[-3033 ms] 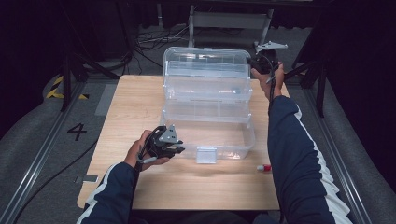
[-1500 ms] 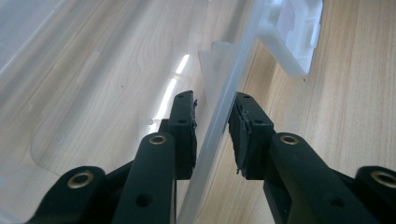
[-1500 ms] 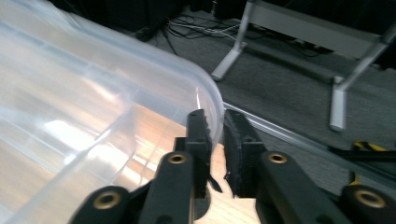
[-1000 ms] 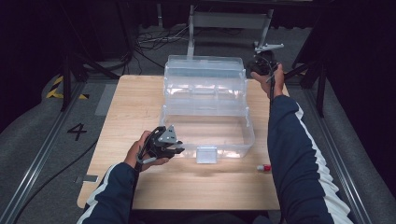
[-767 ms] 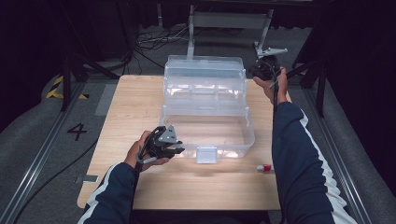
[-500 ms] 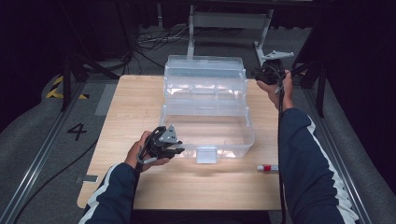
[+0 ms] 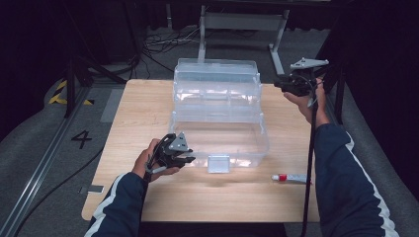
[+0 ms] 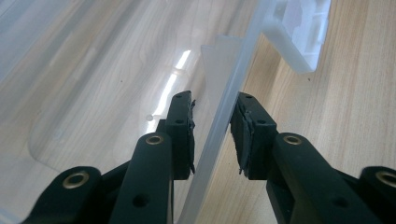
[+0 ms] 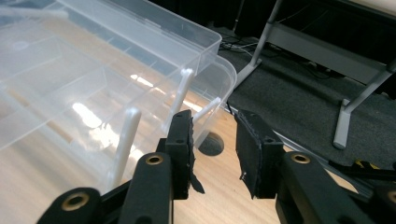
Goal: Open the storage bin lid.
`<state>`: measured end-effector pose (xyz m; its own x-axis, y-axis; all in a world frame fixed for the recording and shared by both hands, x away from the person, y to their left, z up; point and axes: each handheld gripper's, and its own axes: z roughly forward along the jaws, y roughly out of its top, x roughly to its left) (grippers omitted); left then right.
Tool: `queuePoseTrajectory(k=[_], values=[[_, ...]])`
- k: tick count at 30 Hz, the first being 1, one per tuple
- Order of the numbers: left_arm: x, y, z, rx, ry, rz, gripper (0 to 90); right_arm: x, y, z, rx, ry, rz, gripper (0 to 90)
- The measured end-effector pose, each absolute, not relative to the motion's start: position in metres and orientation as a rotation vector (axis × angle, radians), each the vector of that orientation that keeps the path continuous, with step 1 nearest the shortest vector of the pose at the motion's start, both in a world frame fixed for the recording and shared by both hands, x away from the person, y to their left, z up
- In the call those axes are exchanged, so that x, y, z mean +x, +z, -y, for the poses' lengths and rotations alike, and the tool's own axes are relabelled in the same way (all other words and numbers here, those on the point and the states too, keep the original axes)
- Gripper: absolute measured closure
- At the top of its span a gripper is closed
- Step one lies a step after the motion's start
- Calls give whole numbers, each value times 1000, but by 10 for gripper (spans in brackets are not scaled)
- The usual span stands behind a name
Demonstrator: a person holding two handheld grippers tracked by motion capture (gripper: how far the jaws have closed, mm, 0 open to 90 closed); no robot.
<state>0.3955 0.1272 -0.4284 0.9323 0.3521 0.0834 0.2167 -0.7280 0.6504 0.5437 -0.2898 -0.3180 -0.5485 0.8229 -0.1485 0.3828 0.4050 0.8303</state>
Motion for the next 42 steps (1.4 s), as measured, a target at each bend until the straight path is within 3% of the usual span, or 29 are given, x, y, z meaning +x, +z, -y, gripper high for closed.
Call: queuePoseTrajectory(k=[20,42], values=[[394,-429,-126,2412,276,-409,691,511,-315,295,917,1035,-2210,556],[394,-429,-126,2410,287,-409,681,464,-335,302,781,893,-2400,520]])
